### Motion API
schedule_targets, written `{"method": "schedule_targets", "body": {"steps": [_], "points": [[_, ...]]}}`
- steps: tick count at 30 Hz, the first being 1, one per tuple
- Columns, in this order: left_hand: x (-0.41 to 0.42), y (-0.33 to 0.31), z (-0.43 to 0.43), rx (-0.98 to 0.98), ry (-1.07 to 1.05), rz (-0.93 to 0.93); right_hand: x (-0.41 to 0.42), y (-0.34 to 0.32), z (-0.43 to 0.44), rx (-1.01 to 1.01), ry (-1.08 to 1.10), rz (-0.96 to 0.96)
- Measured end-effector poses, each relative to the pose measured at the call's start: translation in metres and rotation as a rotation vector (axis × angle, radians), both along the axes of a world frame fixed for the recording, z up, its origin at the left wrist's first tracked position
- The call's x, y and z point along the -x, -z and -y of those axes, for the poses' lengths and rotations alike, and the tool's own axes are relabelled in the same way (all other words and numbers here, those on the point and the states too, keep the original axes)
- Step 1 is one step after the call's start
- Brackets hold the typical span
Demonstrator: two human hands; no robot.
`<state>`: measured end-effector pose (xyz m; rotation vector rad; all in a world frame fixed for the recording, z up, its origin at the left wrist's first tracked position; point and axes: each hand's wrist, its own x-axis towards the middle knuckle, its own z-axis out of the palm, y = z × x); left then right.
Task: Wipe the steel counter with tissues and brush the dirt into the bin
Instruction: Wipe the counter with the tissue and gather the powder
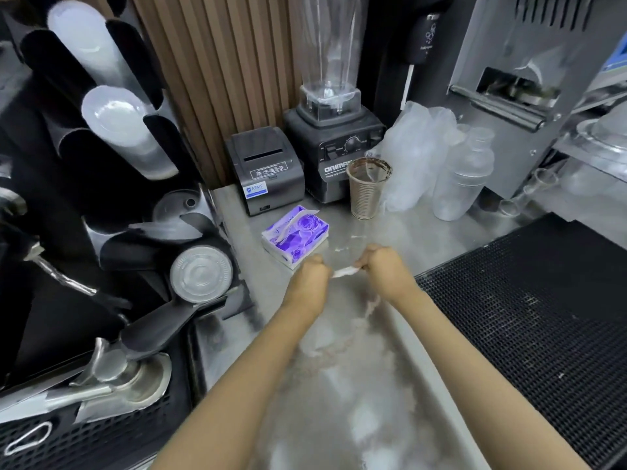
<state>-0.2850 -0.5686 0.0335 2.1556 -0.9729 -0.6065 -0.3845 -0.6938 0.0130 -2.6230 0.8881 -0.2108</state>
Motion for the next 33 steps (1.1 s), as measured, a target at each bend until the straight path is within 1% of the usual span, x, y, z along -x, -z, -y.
{"method": "schedule_targets", "body": {"steps": [1, 3, 5, 7, 8, 10, 11, 13, 15, 16, 17, 18, 19, 21, 22, 24, 26, 28, 30, 32, 33], "points": [[0.000, 0.002, 0.008, -0.042, 0.040, 0.059, -0.002, 0.002, 0.008, 0.007, 0.000, -0.036], [-0.001, 0.020, 0.018, -0.092, 0.074, 0.118, -0.003, 0.007, 0.016, 0.015, -0.025, -0.124], [0.002, 0.035, 0.024, -0.072, 0.130, 0.194, 0.001, 0.009, 0.017, 0.051, -0.063, -0.196], [0.009, 0.040, 0.021, -0.054, 0.150, 0.197, 0.008, 0.004, 0.011, 0.080, -0.063, -0.263], [0.012, 0.040, 0.018, -0.043, 0.156, 0.236, 0.013, 0.003, 0.005, 0.067, -0.049, -0.287], [0.021, 0.035, 0.004, -0.087, 0.152, 0.231, 0.026, 0.001, -0.016, 0.013, -0.041, -0.304], [0.024, 0.035, -0.007, -0.091, 0.176, 0.230, 0.034, -0.001, -0.030, 0.030, -0.065, -0.318], [0.034, 0.031, -0.038, -0.106, 0.308, 0.326, 0.048, 0.000, -0.060, 0.050, -0.123, -0.279], [0.038, 0.032, -0.070, -0.078, 0.429, 0.443, 0.060, -0.005, -0.082, 0.061, -0.151, -0.304], [0.037, 0.034, -0.079, -0.124, 0.464, 0.436, 0.064, -0.004, -0.089, -0.024, -0.157, -0.319], [0.036, 0.037, -0.082, -0.153, 0.462, 0.366, 0.065, -0.001, -0.090, -0.080, -0.143, -0.309], [0.034, 0.037, -0.081, -0.141, 0.439, 0.336, 0.063, -0.002, -0.089, -0.130, -0.130, -0.339], [0.031, 0.033, -0.075, -0.122, 0.378, 0.302, 0.058, -0.003, -0.084, -0.108, -0.094, -0.281], [0.017, 0.033, -0.051, -0.105, 0.293, 0.408, 0.042, -0.008, -0.063, -0.001, -0.045, -0.221], [0.011, 0.033, -0.037, -0.095, 0.268, 0.394, 0.034, -0.008, -0.052, 0.024, -0.010, -0.176], [0.008, 0.028, -0.014, -0.055, 0.154, 0.321, 0.020, -0.006, -0.035, 0.006, 0.035, -0.143], [0.010, 0.031, -0.004, -0.105, 0.157, 0.335, 0.018, 0.001, -0.031, -0.030, 0.032, -0.130], [0.016, 0.033, -0.014, -0.100, 0.127, 0.327, 0.026, 0.006, -0.040, -0.028, 0.027, -0.140], [0.023, 0.044, -0.035, -0.069, 0.203, 0.349, 0.042, 0.006, -0.060, -0.016, 0.011, -0.128], [0.032, 0.049, -0.068, -0.087, 0.283, 0.311, 0.063, 0.007, -0.089, -0.015, -0.077, -0.122], [0.038, 0.053, -0.087, -0.099, 0.350, 0.329, 0.074, 0.006, -0.105, -0.024, -0.133, -0.133]]}}
